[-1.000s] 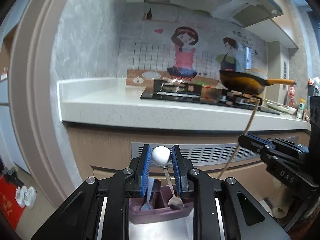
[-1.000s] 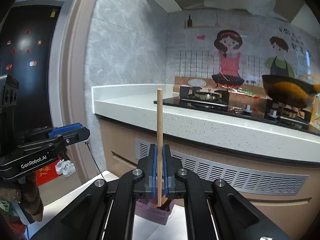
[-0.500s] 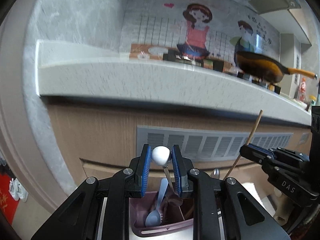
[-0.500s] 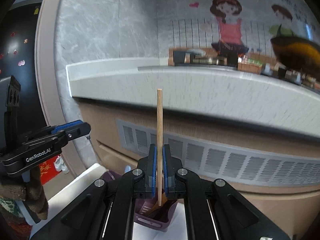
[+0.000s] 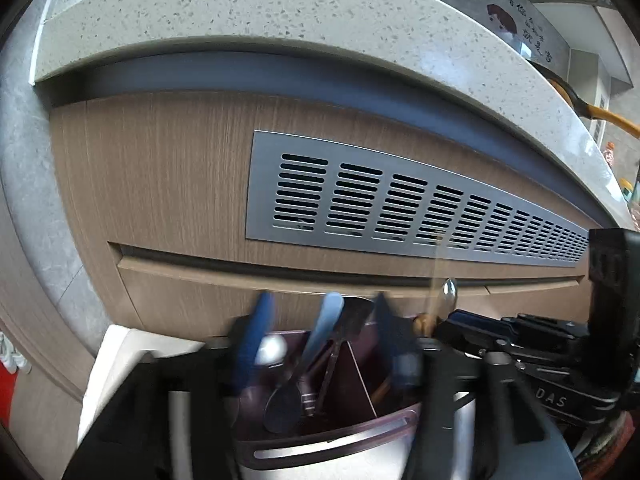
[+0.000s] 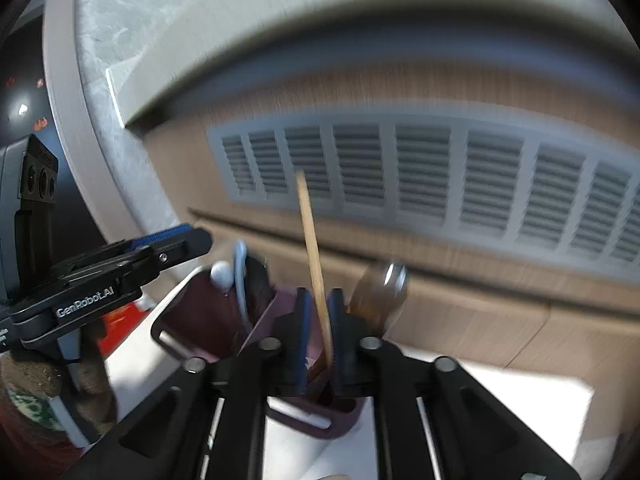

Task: Organize utensils
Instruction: 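Lower the chopstick and ladle into the purple caddy and release them, then move the right tool to the metal spoon and grasp its handle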

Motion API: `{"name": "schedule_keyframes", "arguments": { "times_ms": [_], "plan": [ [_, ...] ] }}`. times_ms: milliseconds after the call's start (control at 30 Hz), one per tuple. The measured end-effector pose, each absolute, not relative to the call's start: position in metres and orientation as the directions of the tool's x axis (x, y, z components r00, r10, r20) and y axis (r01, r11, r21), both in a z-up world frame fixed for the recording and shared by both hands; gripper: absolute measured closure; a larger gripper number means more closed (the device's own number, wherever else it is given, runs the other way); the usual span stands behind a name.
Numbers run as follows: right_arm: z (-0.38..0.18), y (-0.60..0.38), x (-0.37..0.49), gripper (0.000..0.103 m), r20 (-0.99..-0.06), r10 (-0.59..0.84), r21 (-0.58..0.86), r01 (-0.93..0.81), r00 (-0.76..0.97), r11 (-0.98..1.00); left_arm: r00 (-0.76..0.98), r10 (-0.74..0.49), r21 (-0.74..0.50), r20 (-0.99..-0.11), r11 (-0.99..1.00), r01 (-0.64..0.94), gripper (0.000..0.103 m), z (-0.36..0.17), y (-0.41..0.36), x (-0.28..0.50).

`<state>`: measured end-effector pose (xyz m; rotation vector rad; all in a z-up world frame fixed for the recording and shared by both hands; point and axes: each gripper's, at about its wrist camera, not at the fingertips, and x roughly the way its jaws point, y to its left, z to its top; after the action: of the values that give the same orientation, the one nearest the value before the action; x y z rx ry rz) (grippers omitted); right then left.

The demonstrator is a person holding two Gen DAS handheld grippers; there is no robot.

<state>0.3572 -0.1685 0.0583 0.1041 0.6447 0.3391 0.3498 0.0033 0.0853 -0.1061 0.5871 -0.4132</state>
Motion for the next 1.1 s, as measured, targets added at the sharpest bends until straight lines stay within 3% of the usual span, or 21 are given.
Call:
{"name": "schedule_keyframes", "arguments": {
  "times_ms": [300,467,600,700,1100],
  "plan": [
    [0.066,-0.174,0.296,0.083,-0.504,0.324,0.121,-0.306,0.801,0.944,0.762,-0.344,-0.157,-0.548,0.937,0.310,0.040,0.085,0.038,0.298],
    [0.047,-0.146,0.266,0.083,-0.597,0.382,0.056,-0.438,0.706,0.897,0.723,-0.311,-0.161,-0.617,0.949,0.271,0.040,0.060,0.070,0.258],
    [0.006,-0.109,0.244,0.083,-0.736,0.452,0.067,-0.610,0.504,0.789,0.699,-0.300,-0.182,-0.649,0.953,0.240,0.040,0.037,0.096,0.224],
    [-0.019,-0.082,0.228,0.083,-0.790,0.463,0.072,-0.688,0.403,0.722,0.680,-0.287,-0.184,-0.675,0.957,0.222,0.040,0.020,0.111,0.205],
    [-0.054,-0.043,0.227,0.079,-0.870,0.365,0.011,-0.728,0.331,0.685,0.634,-0.306,-0.264,-0.710,0.951,0.164,0.040,-0.010,0.148,0.191]
  ]
}}
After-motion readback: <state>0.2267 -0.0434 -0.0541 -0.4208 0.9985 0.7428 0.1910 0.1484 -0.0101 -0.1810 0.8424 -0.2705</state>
